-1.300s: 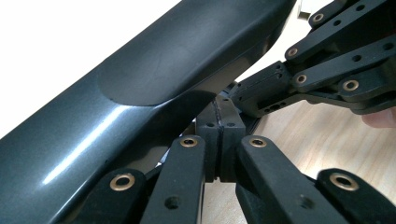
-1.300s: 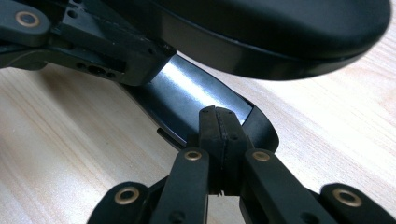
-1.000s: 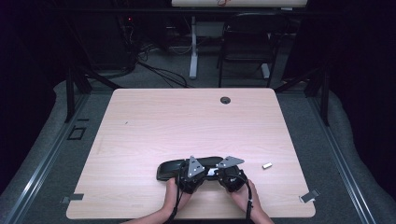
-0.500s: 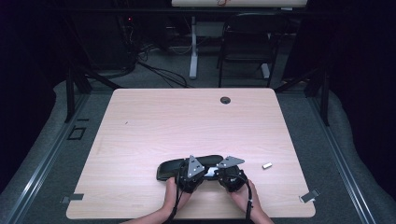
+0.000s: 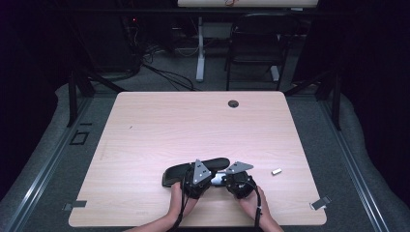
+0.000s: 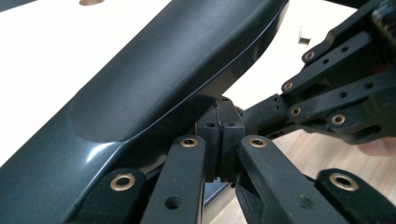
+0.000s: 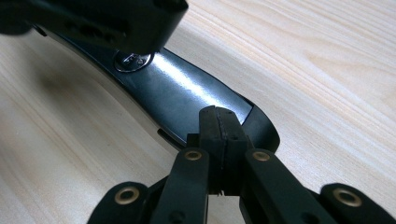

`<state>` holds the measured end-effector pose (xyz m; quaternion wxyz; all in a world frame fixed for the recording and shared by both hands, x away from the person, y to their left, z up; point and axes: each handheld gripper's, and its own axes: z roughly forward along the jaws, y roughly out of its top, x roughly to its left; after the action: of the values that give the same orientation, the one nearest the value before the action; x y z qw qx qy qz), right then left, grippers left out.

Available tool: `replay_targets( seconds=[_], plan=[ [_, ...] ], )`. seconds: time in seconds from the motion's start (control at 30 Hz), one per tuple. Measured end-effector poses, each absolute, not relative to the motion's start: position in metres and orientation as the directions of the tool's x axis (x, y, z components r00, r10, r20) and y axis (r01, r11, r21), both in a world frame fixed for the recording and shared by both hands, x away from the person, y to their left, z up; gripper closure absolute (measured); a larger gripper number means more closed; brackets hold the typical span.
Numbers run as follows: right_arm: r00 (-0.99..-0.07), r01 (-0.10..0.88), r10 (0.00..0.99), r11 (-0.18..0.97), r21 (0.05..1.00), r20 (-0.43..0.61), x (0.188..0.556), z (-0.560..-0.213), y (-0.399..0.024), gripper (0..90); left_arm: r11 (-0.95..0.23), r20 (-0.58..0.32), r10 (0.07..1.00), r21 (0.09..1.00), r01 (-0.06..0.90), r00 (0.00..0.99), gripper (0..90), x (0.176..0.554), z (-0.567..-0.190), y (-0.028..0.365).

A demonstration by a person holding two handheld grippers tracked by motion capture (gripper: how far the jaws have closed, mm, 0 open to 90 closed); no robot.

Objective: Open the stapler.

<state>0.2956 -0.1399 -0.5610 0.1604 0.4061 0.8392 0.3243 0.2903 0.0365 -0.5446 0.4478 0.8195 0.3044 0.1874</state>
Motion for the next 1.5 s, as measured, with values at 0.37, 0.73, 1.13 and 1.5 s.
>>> replay_targets(
  seconds=[0.37,0.73,1.13,1.5],
  plan=[
    [-0.623,0.576,0.782,0.469,0.669,-0.011,0.296,-0.560,-0.140,90.0,-0.405,0.048,0.666,0.861,0.307,0.744,90.0,0.290,-0.536,0.038],
    [-0.625,0.577,0.780,0.473,0.665,-0.012,0.296,-0.560,-0.140,90.0,-0.396,0.068,0.667,0.875,0.277,0.742,90.0,0.289,-0.530,0.039],
    [-0.622,0.577,0.783,0.469,0.669,-0.012,0.296,-0.560,-0.139,90.0,-0.381,0.057,0.671,0.882,0.278,0.739,90.0,0.288,-0.527,0.041],
    [-0.625,0.570,0.780,0.481,0.666,-0.028,0.296,-0.560,-0.138,90.0,-0.372,0.062,0.675,0.889,0.267,0.735,90.0,0.289,-0.523,0.044]
  ],
)
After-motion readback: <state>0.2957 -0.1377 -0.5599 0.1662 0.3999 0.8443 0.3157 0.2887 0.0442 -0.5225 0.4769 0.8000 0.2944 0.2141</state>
